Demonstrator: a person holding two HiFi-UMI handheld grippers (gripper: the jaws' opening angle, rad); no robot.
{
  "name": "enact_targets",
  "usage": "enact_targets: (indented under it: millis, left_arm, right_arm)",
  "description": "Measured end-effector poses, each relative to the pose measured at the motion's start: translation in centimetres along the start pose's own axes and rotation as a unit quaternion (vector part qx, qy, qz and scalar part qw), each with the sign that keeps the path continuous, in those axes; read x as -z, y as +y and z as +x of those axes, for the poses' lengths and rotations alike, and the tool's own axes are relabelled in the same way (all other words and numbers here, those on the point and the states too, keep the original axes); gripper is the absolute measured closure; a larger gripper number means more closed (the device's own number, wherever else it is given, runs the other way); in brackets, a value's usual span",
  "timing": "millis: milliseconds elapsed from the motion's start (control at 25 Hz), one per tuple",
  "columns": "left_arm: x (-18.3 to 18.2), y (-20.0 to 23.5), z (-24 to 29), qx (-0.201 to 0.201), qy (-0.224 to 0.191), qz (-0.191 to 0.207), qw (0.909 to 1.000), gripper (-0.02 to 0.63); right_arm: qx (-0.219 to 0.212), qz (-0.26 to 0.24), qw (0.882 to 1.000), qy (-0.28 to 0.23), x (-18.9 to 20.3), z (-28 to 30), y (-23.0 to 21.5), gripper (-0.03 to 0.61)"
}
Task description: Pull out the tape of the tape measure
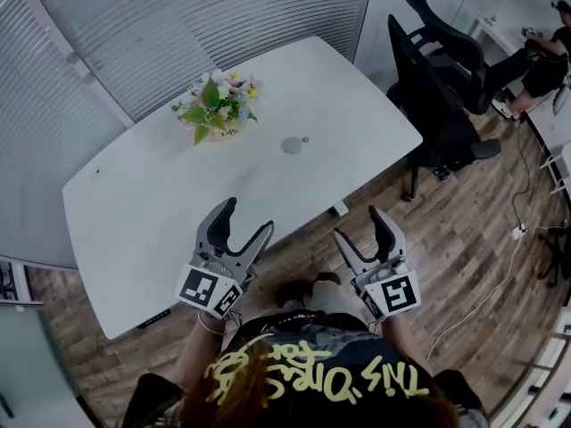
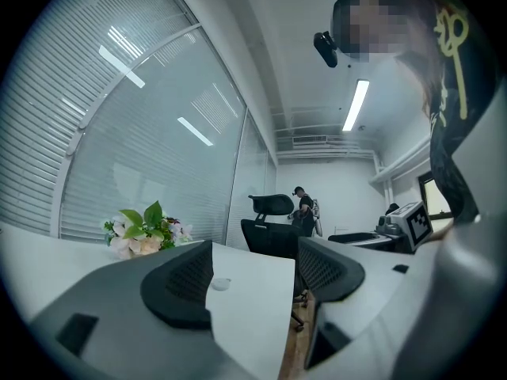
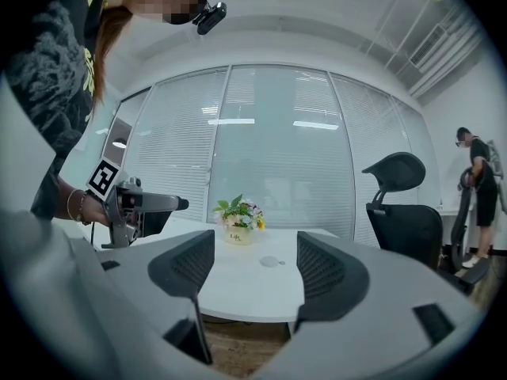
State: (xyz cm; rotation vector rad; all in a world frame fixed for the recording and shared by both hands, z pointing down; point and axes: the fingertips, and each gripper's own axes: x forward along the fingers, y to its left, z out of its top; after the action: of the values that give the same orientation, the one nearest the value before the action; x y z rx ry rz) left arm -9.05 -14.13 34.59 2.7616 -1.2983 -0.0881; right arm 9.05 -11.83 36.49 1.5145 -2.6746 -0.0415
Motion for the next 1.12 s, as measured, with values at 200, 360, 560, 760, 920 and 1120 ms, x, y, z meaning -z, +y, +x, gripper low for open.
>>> enact_targets:
  millis: [200, 360, 560, 760, 920, 1120]
  left_arm:
    - [-0.2, -1.2, 1.1, 0.003, 0.005, 0.020, 0.9998, 0.288]
    - [-0.2, -0.4, 1.9, -0.020, 0.014, 0.022, 0.9995, 0.288]
    - [-0.9, -0.5, 2.9, -0.050, 0.010, 0.034, 0.9981, 0.290]
    - [-0.5, -0.7, 2.7, -0.086, 0.010, 0.026, 0.9959, 0.290]
    - [0.2, -0.2, 1.7, -0.123, 0.015, 0.018, 0.9921, 0.290]
    - [0.7, 0.3, 0.9, -0.163, 0.015, 0.005, 0.9866, 0.290]
  right_arm:
    - [-0.024, 0.018, 1.000, 0.004, 0.7, 0.1, -0.7, 0.272]
    - [-0.088, 0.000, 0.996, -0.013, -0.2, 1.3, -0.7, 0.272]
    - [-0.154, -0.007, 0.988, 0.003, 0.4, 3.0, -1.4, 0.273]
    - [-0.209, -0.001, 0.978, 0.020, 1.2, 4.9, -2.4, 0.273]
    - [-0.252, -0.028, 0.967, 0.041, 2.3, 6.8, -2.7, 0.272]
    - [-0.302, -0.065, 0.949, 0.059, 3.6, 9.5, -2.8, 0.273]
